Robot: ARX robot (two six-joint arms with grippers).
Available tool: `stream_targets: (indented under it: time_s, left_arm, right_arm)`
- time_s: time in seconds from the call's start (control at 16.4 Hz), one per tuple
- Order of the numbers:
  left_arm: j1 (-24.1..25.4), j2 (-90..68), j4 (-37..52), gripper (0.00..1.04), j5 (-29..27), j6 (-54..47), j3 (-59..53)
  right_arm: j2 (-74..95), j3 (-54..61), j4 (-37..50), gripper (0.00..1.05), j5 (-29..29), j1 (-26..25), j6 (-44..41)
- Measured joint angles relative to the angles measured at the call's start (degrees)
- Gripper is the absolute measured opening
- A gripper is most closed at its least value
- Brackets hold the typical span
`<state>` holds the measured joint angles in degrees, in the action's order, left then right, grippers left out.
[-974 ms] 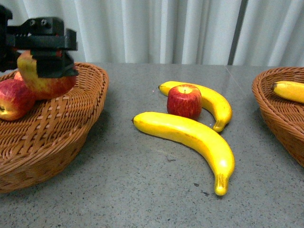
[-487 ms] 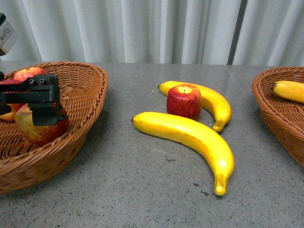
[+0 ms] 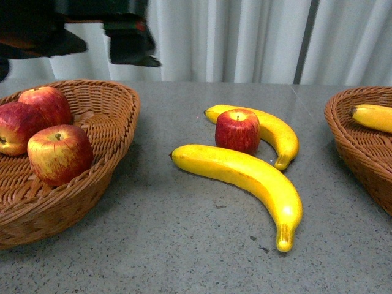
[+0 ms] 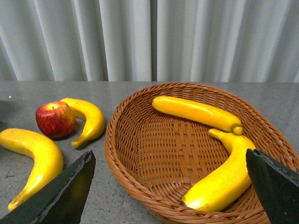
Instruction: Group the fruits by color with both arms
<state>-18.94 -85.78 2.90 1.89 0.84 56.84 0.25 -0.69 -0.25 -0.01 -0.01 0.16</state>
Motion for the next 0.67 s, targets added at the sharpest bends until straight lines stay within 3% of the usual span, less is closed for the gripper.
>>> stream_targets:
  time_s: [0.3,0.67]
  left_arm:
    - [-5.90,-22.05,-5.97,0.98,7.63,-7.56,21.51]
    - [-10.27,-33.20,-8.68,0.98,6.54,-10.36,29.83]
  right_arm:
    - [0.00,0.00,0.02,0.98,0.00,0.00,0.00]
    - [0.00,0.00,0.00,0.98,0.00,0.00,0.00]
